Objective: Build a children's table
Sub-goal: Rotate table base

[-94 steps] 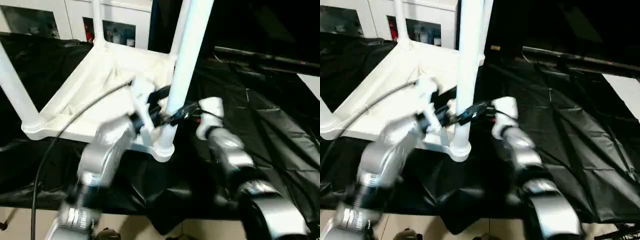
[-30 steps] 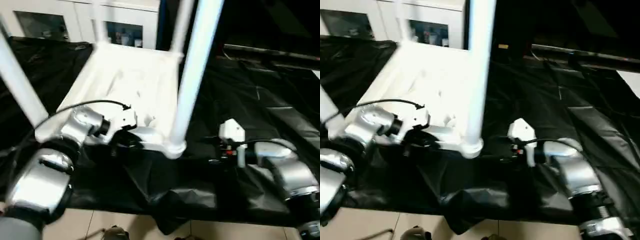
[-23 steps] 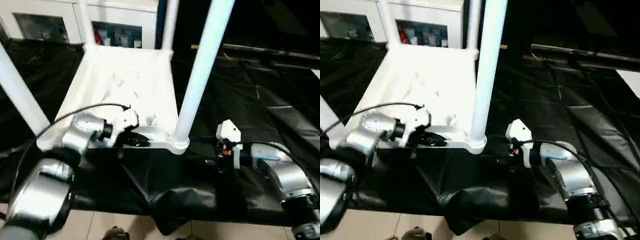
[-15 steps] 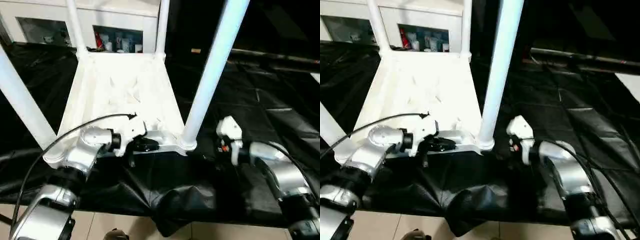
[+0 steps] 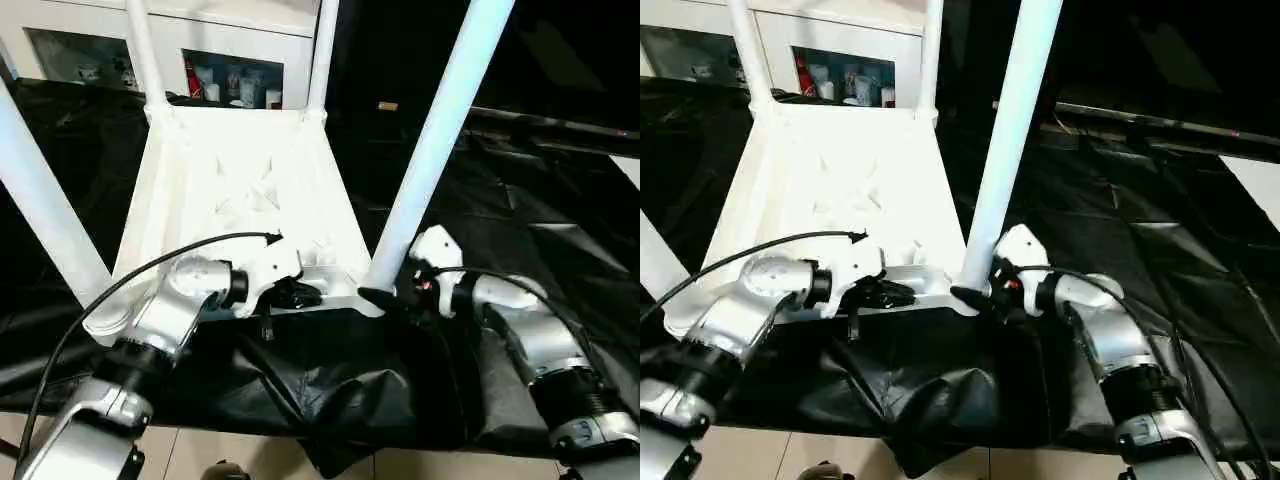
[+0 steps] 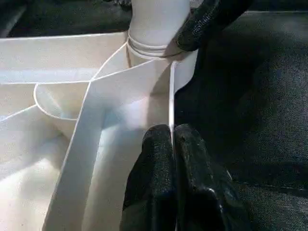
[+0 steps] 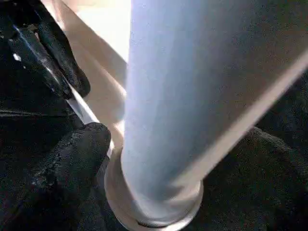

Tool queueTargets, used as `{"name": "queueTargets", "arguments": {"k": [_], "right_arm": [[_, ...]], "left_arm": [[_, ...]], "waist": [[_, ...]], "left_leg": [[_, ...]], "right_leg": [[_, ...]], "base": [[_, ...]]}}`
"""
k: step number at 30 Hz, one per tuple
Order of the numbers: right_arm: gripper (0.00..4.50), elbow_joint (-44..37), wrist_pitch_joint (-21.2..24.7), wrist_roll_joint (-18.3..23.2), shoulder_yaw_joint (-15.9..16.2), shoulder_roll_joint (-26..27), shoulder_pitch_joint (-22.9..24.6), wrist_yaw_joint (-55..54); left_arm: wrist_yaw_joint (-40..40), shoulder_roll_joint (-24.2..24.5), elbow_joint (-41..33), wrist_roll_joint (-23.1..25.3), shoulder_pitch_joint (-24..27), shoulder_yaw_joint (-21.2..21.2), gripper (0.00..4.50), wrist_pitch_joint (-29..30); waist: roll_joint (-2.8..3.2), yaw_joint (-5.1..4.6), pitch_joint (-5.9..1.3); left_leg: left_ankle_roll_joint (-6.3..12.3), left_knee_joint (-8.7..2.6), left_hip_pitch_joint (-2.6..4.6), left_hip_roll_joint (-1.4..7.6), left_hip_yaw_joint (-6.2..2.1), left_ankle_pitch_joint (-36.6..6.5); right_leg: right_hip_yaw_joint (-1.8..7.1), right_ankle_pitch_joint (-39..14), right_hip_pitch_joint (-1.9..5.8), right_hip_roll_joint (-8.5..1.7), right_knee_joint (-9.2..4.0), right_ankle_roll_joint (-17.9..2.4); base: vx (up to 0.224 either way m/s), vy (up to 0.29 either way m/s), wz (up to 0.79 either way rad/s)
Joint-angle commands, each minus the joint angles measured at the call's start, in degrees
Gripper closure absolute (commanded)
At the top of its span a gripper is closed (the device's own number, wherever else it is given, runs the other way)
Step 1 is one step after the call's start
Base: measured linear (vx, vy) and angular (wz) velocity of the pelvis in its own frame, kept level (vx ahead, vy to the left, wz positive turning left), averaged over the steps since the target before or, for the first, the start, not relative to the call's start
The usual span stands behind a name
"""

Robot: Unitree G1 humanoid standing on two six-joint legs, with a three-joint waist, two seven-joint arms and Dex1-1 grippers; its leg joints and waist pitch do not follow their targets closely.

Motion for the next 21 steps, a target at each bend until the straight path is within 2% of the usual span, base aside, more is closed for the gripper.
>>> {"name": "queueTargets", "arguments": {"k": [1, 2, 3, 5, 12, 14, 17, 19, 21], "right_arm": [[0.00, 0.71, -0.84, -1.03, 0.00, -0.21, -1.39, -0.33], [0.00, 0.95, -1.06, -1.04, 0.00, -0.16, -1.49, -0.36], [0.00, 1.08, -1.26, -0.98, 0.00, -0.15, -1.48, -0.40], [0.00, 1.05, -1.32, -0.94, -0.01, -0.16, -1.42, -0.44], [0.00, -0.71, -1.91, 0.61, -0.72, -0.52, 0.66, 1.17], [0.00, -1.02, -0.86, 0.67, -1.20, -0.60, 1.07, 0.70], [0.00, -1.88, 0.99, 2.53, -2.83, -0.90, 1.85, 1.24], [0.00, -2.24, 1.44, 3.58, -3.59, -0.82, 2.22, 1.48], [0.00, -2.62, 2.03, 4.81, -4.62, -0.62, 2.73, 1.42]], "left_arm": [[1.03, -0.61, 4.48, 3.58, 0.68, -2.48, 3.93, 3.36], [1.59, -0.71, 4.74, 3.64, 0.39, -2.42, 3.91, 3.13], [2.74, -0.87, 5.54, 3.83, -0.18, -2.25, 3.81, 3.19], [3.05, -0.90, 5.83, 3.81, -0.33, -2.16, 3.65, 3.43], [2.22, -0.32, 5.78, 2.92, -0.49, -1.95, 3.65, 4.01], [2.17, -0.50, 5.90, 2.44, -0.47, -1.25, 4.00, 3.09], [0.82, -0.50, 5.54, 1.13, -0.37, -0.53, 4.05, 3.06], [0.36, -0.28, 5.49, 1.14, -0.30, -0.72, 4.34, 2.96], [0.07, -0.03, 5.37, 1.13, -0.10, -0.83, 4.42, 2.77]], "waist": [[0.48, -0.09, -2.35], [0.35, -0.21, -2.32], [0.67, -0.12, -2.40], [0.49, -0.13, -2.22], [0.68, -0.11, -2.30], [0.72, -0.16, -2.28], [0.75, -0.15, -2.26], [0.78, -0.18, -2.23], [0.84, -0.15, -2.27]], "left_leg": [[-0.65, -4.57, 0.55, 1.96, -1.41, -15.19], [-0.83, -4.63, 0.56, 2.01, -1.47, -15.84], [-0.93, -4.67, 0.52, 2.05, -1.60, -15.70], [-0.82, -4.64, 0.76, 1.99, -1.50, -17.04], [-0.63, -4.74, 0.60, 2.07, -1.66, -17.54], [-0.55, -4.82, 0.54, 2.06, -1.67, -17.50], [-0.43, -4.84, 0.46, 2.04, -1.70, -17.69], [-0.38, -4.92, 0.43, 2.06, -1.74, -17.76], [-0.30, -4.95, 0.37, 2.10, -1.72, -17.36]], "right_leg": [[3.07, -20.10, 1.92, -4.47, -5.63, -7.50], [3.04, -20.94, 1.86, -4.38, -5.79, -7.18], [3.06, -20.58, 1.95, -4.47, -5.67, -7.06], [3.06, -21.61, 1.67, -4.41, -5.95, -7.09], [3.05, -22.72, 1.67, -4.49, -6.13, -6.64], [3.03, -22.01, 1.68, -4.40, -6.08, -6.97], [3.02, -22.98, 1.73, -4.49, -6.19, -6.91], [3.02, -23.19, 1.74, -4.48, -6.21, -6.75], [3.08, -22.11, 1.77, -4.48, -6.16, -6.83]], "base": [[0.000, 0.000, 0.00], [0.000, 0.000, 0.00], [0.000, 0.000, 0.00], [0.000, 0.000, 0.00], [0.000, 0.000, 0.00], [0.000, 0.000, 0.00], [0.000, 0.000, 0.00], [0.000, 0.000, 0.00], [0.000, 0.000, 0.00]]}}
